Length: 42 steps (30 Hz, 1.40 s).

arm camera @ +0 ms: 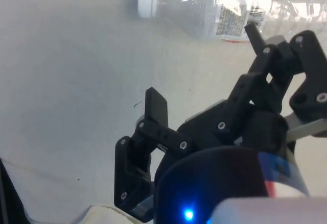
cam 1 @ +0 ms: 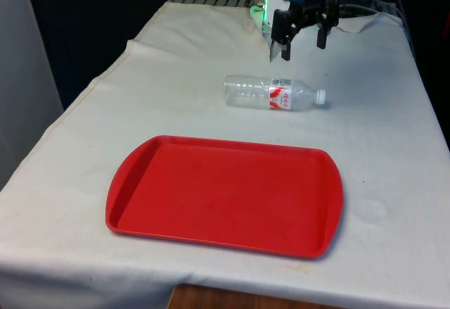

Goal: Place the bottle upright on the tray.

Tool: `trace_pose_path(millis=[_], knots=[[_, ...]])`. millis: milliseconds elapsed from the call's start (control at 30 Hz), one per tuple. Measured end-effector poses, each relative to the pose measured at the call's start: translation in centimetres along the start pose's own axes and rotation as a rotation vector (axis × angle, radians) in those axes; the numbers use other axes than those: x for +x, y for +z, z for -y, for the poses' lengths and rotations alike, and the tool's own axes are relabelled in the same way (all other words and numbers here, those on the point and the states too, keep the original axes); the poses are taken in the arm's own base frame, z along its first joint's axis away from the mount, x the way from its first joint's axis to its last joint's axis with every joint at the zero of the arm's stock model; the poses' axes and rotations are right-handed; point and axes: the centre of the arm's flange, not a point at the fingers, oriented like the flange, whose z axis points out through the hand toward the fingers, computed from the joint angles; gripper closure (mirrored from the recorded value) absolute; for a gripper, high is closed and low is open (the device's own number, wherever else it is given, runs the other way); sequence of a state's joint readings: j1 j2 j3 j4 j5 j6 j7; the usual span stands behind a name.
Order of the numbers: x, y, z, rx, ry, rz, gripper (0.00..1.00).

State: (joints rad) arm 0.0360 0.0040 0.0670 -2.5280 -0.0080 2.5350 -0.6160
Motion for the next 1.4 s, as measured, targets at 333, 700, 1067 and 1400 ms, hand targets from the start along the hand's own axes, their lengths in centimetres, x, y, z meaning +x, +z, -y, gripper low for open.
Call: trace_pose_path(millis=[333,700,1067,1400], knots=[[0.0,0.4,0.0,0.004,-0.074,0.004,0.00],[-0.1,1.0,0.0,0.010,-0.164,0.009,0.00],[0.0,1.6,0.0,0.012,-0.255,0.009,0.00],[0.0,2.1,0.0,0.012,-0.329,0.006,0.00]])
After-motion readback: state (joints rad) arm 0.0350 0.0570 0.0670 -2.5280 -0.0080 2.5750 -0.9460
